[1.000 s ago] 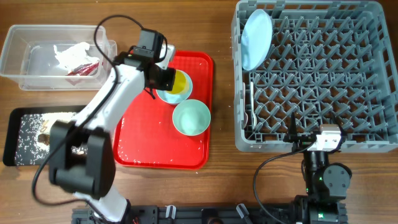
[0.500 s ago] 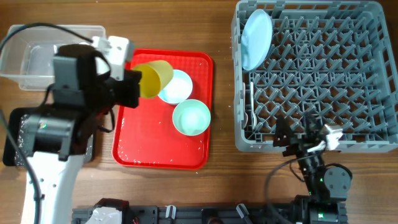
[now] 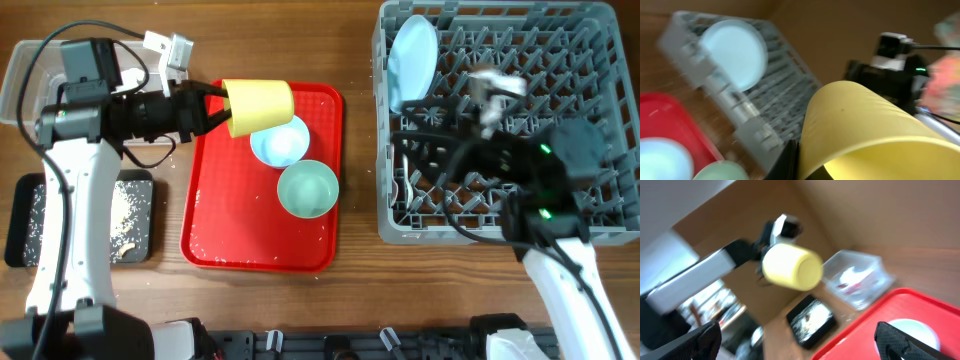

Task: Sort waste into correct bins and load items into the dishwasher rack
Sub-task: 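Hand the yellow cup from the left gripper to the right gripper, then place the yellow cup upside down in the rack with the right gripper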

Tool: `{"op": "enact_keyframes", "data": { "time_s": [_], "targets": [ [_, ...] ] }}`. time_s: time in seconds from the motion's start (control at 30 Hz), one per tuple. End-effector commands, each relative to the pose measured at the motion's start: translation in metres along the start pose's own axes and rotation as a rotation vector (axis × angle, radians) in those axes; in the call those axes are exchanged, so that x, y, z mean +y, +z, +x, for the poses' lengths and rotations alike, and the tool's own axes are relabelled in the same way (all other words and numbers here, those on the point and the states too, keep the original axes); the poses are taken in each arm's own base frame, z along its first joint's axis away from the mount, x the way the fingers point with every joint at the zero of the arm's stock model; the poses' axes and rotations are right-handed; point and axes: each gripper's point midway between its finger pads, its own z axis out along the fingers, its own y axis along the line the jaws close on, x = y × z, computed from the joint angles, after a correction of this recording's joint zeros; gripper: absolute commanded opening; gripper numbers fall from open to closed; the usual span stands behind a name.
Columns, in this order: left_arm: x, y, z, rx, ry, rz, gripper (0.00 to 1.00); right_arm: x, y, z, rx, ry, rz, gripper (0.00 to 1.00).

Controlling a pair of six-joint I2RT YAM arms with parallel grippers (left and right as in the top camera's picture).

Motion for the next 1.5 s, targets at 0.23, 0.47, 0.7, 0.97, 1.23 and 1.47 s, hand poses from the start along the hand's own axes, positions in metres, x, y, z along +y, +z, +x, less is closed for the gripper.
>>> {"op": "enact_keyframes", "data": {
  "time_s": [0.23,0.47,0.7,0.97,1.23,1.47],
  "targets": [
    [-0.036,0.042,0.007,0.057,0.048,0.289,0.04,0.021,0.103,0.032,0.039,-0.177,-0.308,1.00],
    [-0.034,0.062,0.018,0.109,0.020,0.315,0.04,0.021,0.104,0.019,-0.030,-0.235,-0.287,1.00],
    [-0.036,0.063,0.020,0.114,0.009,0.318,0.04,0.019,0.105,0.016,-0.044,-0.229,-0.272,0.82],
    [-0.036,0.063,0.020,0.114,0.006,0.318,0.04,0.018,0.105,0.016,-0.045,-0.199,-0.265,0.63],
    [-0.033,0.057,0.013,0.091,0.032,0.316,1.00,0.018,0.106,0.016,-0.043,-0.197,-0.266,0.56],
    [-0.028,-0.036,-0.048,-0.123,0.132,0.083,1.00,-0.051,0.072,-0.019,-0.050,-0.158,-0.042,0.47]
  ]
}}
